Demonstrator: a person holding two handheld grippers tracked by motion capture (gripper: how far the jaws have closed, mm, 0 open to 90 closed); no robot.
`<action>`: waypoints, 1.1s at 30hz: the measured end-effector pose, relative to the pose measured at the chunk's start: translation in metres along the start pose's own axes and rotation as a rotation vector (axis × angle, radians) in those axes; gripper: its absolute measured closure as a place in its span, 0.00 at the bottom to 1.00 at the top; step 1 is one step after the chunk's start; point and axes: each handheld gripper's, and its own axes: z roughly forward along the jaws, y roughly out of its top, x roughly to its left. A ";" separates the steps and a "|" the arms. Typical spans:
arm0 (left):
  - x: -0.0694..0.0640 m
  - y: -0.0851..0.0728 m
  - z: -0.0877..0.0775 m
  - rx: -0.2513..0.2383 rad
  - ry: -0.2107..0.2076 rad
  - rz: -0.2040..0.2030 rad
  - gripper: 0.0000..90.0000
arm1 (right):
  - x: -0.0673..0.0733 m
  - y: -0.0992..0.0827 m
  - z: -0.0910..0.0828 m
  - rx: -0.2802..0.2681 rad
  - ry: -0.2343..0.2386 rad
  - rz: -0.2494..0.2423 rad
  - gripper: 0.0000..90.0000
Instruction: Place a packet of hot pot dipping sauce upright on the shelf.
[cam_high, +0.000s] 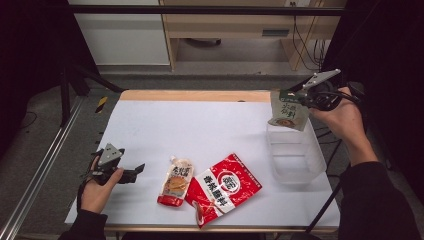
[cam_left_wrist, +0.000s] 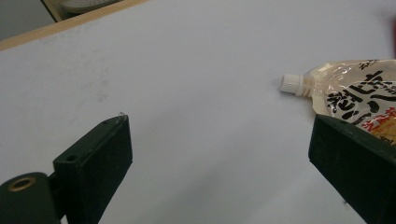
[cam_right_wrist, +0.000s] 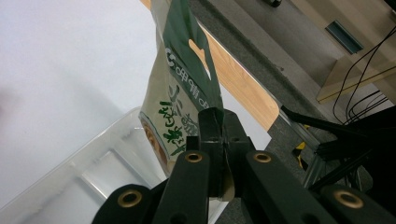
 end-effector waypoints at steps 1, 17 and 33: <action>0.000 0.000 0.000 -0.001 0.000 0.000 0.07 | 0.000 -0.001 -0.001 0.000 -0.001 0.000 1.00; -0.001 0.000 0.000 0.002 -0.003 0.002 0.07 | 0.005 -0.011 0.023 0.012 0.045 0.007 1.00; -0.002 0.000 0.001 0.005 -0.007 0.007 0.07 | -0.003 -0.032 0.041 0.007 0.061 0.137 0.99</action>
